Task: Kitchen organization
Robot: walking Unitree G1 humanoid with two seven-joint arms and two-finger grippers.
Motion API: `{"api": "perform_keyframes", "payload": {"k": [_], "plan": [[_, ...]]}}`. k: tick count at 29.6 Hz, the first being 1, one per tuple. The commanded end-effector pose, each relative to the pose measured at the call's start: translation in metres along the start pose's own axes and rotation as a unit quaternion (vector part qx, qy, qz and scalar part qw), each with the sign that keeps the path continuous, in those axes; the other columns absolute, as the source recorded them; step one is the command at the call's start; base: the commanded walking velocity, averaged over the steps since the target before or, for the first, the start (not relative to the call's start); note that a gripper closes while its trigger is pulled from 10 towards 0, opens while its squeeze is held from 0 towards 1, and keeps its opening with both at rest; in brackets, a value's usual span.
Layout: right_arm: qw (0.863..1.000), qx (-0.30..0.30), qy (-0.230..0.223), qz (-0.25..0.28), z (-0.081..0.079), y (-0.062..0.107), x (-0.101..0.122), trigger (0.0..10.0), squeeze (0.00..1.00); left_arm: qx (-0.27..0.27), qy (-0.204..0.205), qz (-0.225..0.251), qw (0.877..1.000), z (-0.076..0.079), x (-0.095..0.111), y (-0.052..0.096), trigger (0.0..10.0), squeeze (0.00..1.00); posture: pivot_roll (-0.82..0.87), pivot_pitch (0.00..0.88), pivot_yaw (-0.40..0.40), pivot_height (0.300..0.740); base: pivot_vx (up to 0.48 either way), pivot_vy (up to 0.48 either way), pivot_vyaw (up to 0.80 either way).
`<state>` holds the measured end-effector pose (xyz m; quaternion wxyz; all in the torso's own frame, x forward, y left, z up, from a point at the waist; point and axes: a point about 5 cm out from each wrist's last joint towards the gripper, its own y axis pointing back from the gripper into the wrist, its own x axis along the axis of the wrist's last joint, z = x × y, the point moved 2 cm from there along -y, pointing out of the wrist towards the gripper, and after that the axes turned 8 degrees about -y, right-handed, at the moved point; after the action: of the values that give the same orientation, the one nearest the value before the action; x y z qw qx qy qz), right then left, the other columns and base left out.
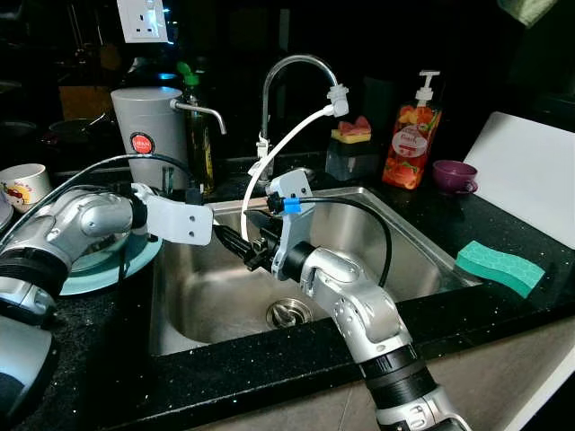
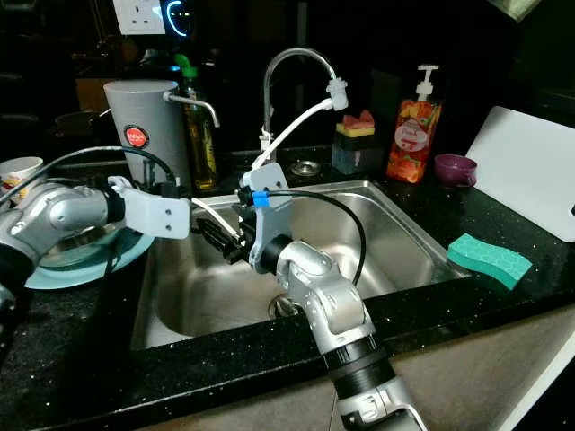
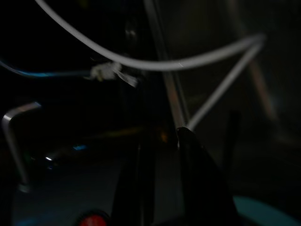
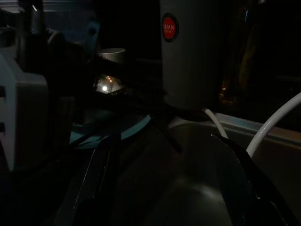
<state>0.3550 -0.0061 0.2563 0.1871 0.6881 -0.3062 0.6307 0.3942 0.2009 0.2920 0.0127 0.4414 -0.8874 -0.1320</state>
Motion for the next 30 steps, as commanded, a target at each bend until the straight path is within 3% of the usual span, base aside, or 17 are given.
{"api": "perform_keyframes", "payload": {"k": [1, 4, 6, 11, 15, 16, 22, 24, 30], "plan": [[1.0, -0.004, 0.001, 0.008, 0.001, 0.0, 0.002, 10.0, 0.0, -0.026, 0.001, -0.018, 0.999, 0.002, -0.008, 0.006, 10.0, 1.0, 0.08, 0.012, -0.036, 0.74, 0.0, 0.0, 0.0], [1.0, -0.005, 0.001, 0.008, 0.002, 0.0, 0.002, 10.0, 0.0, -0.037, 0.002, -0.019, 0.999, 0.005, -0.008, 0.005, 10.0, 1.0, 0.08, 0.012, -0.036, 0.74, 0.0, 0.0, 0.0], [1.0, -0.005, 0.0, 0.012, 0.001, 0.0, 0.004, 10.0, 0.0, -0.065, 0.021, -0.033, 0.997, 0.015, -0.008, -0.006, 10.0, 1.0, 0.08, 0.016, -0.031, 0.74, 0.0, 0.0, 0.0], [1.0, -0.009, 0.001, 0.014, 0.003, 0.001, 0.006, 10.0, 0.0, -0.083, 0.036, -0.049, 0.995, 0.022, -0.008, -0.014, 10.0, 1.0, 0.06, 0.024, -0.024, 0.74, 0.0, 0.0, 0.0], [1.0, -0.012, 0.001, 0.015, 0.003, 0.002, 0.005, 10.0, 0.0, -0.085, 0.021, -0.065, 0.994, 0.026, -0.007, -0.022, 10.0, 1.0, 0.05, 0.025, -0.013, 0.74, 0.0, 0.0, 0.0], [1.0, -0.017, 0.001, 0.017, 0.005, 0.004, 0.006, 10.0, 0.0, -0.092, 0.013, -0.078, 0.993, 0.03, -0.006, -0.028, 10.0, 0.0, 0.04, 0.03, -0.001, 0.74, 0.0, 0.0, 0.0], [1.0, -0.024, 0.001, 0.02, 0.005, 0.005, 0.006, 10.0, 0.0, -0.091, 0.0, -0.093, 0.991, 0.026, -0.006, -0.032, 10.0, 0.0, 0.02, 0.038, 0.013, 0.74, 0.0, 0.0, 0.0], [0.999, -0.029, 0.0, 0.021, 0.007, 0.008, 0.007, 10.0, 0.0, -0.084, -0.009, -0.102, 0.991, 0.013, -0.01, -0.028, 10.0, 0.0, 0.02, 0.038, 0.013, 0.74, 0.0, 0.0, 0.0], [0.999, -0.033, 0.0, 0.021, 0.009, 0.01, 0.007, 10.0, 0.0, -0.105, -0.028, -0.113, 0.988, 0.006, -0.018, -0.018, 10.0, 0.0, 0.02, 0.045, 0.012, 0.74, 0.0, 0.0, 0.0]]}}
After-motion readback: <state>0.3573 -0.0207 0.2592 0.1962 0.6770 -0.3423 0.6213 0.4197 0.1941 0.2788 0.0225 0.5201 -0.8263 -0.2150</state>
